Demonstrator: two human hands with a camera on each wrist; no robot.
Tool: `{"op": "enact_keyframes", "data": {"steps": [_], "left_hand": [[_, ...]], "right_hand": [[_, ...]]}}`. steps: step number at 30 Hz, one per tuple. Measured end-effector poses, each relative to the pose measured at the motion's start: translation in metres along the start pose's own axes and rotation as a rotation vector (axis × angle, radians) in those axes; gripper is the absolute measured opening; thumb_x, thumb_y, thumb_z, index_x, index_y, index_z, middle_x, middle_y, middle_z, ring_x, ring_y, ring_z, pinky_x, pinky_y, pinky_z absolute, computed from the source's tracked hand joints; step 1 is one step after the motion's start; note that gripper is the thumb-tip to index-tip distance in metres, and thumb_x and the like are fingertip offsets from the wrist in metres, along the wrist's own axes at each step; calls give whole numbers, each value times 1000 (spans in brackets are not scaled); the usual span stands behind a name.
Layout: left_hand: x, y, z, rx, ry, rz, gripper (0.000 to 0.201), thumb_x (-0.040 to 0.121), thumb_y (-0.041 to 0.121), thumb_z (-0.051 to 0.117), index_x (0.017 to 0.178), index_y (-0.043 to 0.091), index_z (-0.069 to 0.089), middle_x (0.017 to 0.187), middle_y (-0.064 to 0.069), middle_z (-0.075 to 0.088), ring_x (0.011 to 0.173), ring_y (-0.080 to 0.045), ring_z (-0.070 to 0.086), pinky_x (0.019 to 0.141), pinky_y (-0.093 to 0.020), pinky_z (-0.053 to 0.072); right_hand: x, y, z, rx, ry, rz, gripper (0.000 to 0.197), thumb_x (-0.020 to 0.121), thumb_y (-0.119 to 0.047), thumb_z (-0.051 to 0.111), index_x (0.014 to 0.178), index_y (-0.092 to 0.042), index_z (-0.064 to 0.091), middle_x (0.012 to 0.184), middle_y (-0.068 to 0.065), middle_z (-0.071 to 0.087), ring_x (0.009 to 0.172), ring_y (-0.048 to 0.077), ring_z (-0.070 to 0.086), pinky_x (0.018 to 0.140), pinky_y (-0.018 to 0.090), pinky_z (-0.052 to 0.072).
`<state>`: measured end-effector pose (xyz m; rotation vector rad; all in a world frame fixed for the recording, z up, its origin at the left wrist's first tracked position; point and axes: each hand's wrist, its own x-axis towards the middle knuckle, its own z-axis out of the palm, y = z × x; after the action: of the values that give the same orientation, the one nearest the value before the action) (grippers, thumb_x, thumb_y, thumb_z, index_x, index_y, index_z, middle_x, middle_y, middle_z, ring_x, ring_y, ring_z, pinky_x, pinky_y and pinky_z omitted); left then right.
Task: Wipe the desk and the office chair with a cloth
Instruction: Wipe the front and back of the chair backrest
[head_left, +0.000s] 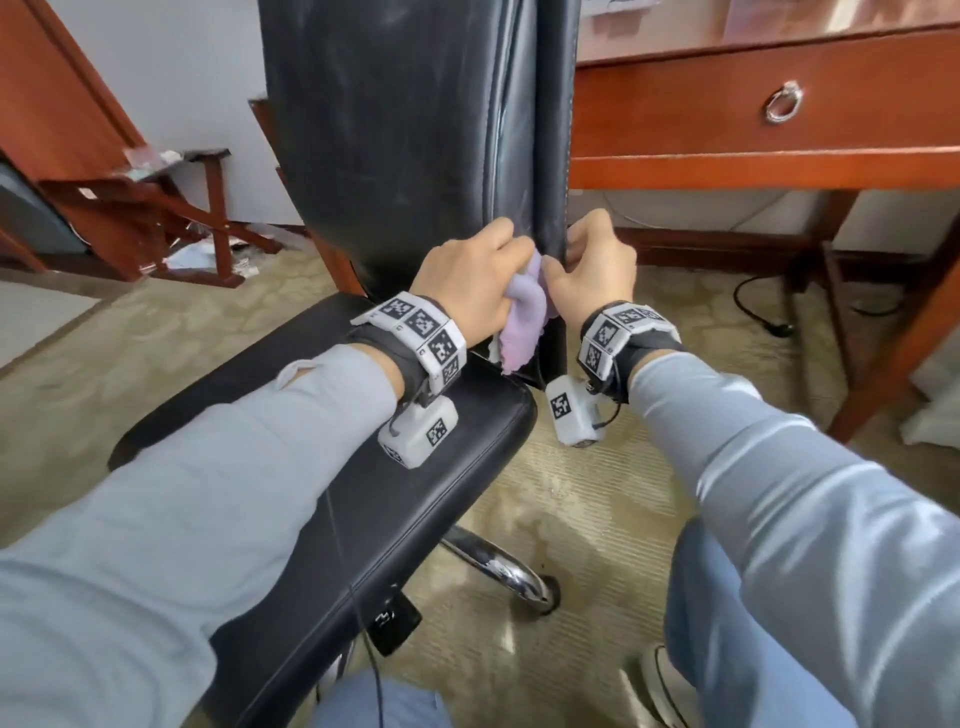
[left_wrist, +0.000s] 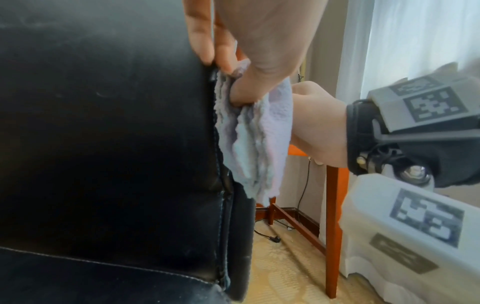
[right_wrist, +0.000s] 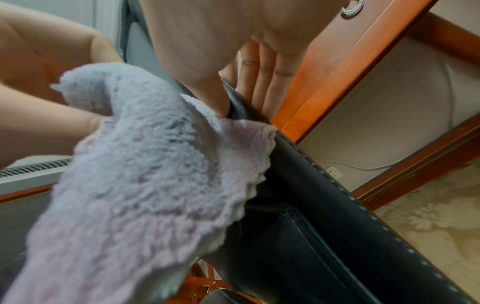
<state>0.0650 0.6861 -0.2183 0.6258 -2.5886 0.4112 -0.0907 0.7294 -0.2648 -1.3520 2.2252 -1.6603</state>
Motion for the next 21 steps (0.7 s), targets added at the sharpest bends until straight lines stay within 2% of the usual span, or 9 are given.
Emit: {"op": "enact_keyframes", "data": {"steps": [2, 8, 10, 11, 13, 14, 16, 19, 21], "left_hand": [[-4, 3, -4, -42, -25, -14, 11, 81, 5, 62, 92, 6, 61, 87, -12, 48, 49, -31, 42, 49, -34, 34], [-27, 17, 7, -104, 20, -76, 6, 85, 5, 65, 90, 3, 64, 102, -15, 52, 59, -36, 57, 49, -43, 50], [-36, 26, 15, -133, 57, -82, 16, 83, 3, 65, 99, 2, 67, 112, -16, 53, 71, -36, 62, 51, -43, 53], [-40, 32, 18, -150, 66, -91, 26, 82, 4, 65, 107, 1, 67, 118, -15, 51, 82, -33, 64, 55, -43, 55], [-49, 47, 20, -166, 45, -129, 47, 79, 12, 67, 124, 0, 61, 130, -14, 44, 106, -30, 59, 64, -42, 58], [-53, 53, 21, -160, 34, -140, 54, 78, 17, 68, 128, -1, 58, 133, -15, 42, 112, -30, 56, 67, -42, 59], [-57, 58, 20, -105, 51, -131, 51, 80, 21, 63, 126, -3, 59, 130, -17, 45, 109, -32, 56, 69, -44, 58], [-42, 50, 3, 38, 140, -83, 22, 82, 10, 59, 97, -2, 71, 102, -19, 60, 87, -37, 59, 67, -46, 56], [-22, 44, -19, 124, 222, -101, 13, 82, 6, 65, 89, -1, 73, 92, -18, 62, 82, -37, 58, 69, -44, 53]], "right_hand": [[-8, -3, -1, -3, 13, 3, 27, 78, -22, 68, 98, -12, 52, 82, 1, 63, 75, 24, 60, 72, 38, 50], [-25, -1, -10, 4, -11, 3, 26, 78, -20, 66, 97, -14, 49, 83, 2, 63, 77, 28, 60, 69, 33, 42], [-26, -1, -14, 3, -47, -3, 25, 80, -19, 65, 98, -14, 48, 84, 2, 62, 77, 27, 58, 68, 30, 38], [-27, -2, -17, 0, -71, -7, 24, 81, -19, 65, 98, -14, 48, 84, 2, 61, 77, 27, 57, 68, 29, 36], [-28, -5, -22, -11, -115, -7, 24, 82, -18, 64, 97, -16, 45, 84, 1, 60, 78, 27, 56, 69, 29, 35], [-30, -6, -24, -11, -129, -7, 24, 82, -18, 64, 96, -17, 43, 85, 1, 60, 80, 28, 57, 69, 30, 35], [-32, -6, -27, -1, -146, -17, 26, 82, -17, 63, 95, -18, 41, 86, 1, 58, 84, 30, 59, 70, 31, 36], [-35, -6, -30, 13, -160, -33, 27, 82, -19, 65, 96, -18, 42, 87, 0, 57, 87, 32, 61, 70, 32, 37], [-37, -5, -31, 29, -163, -43, 27, 82, -21, 66, 98, -16, 45, 87, 1, 59, 87, 33, 62, 69, 33, 39]]}}
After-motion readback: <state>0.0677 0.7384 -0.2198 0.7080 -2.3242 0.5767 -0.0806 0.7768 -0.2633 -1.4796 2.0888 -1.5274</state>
